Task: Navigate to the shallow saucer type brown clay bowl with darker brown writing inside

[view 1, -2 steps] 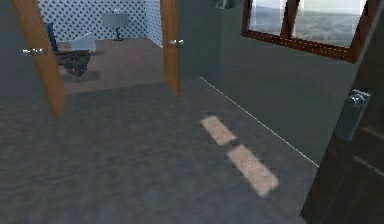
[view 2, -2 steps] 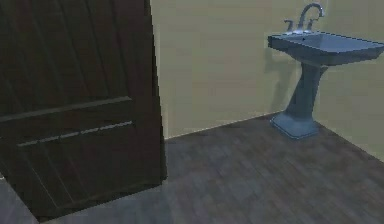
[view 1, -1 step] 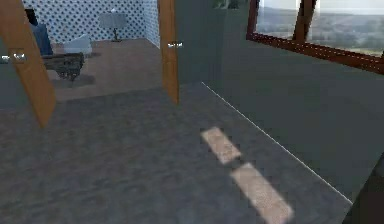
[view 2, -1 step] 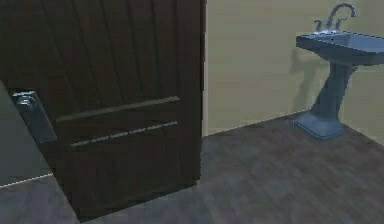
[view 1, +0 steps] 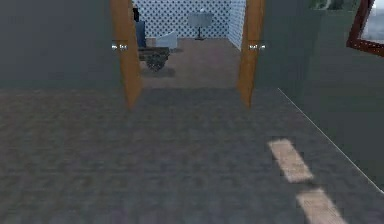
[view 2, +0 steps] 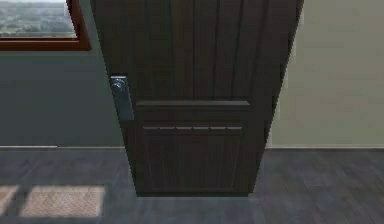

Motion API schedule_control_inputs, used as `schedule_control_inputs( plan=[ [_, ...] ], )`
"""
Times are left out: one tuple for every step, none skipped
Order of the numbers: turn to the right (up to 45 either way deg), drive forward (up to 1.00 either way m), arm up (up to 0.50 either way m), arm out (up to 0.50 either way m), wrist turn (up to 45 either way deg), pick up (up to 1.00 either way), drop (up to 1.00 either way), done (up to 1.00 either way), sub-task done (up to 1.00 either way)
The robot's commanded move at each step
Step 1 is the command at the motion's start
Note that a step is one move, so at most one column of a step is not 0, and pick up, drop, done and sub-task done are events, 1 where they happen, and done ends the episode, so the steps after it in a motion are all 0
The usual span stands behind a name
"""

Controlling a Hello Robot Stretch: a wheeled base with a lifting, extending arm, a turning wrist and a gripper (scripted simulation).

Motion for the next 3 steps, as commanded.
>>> schedule_control_inputs(
  plan=[
    [0.0, 1.0, 0.0, 0.0, 0.0, 0.0, 0.0, 0.0, 0.0],
    [0.0, 1.0, 0.0, 0.0, 0.0, 0.0, 0.0, 0.0, 0.0],
    [0.0, 1.0, 0.0, 0.0, 0.0, 0.0, 0.0, 0.0, 0.0]
  ],
)
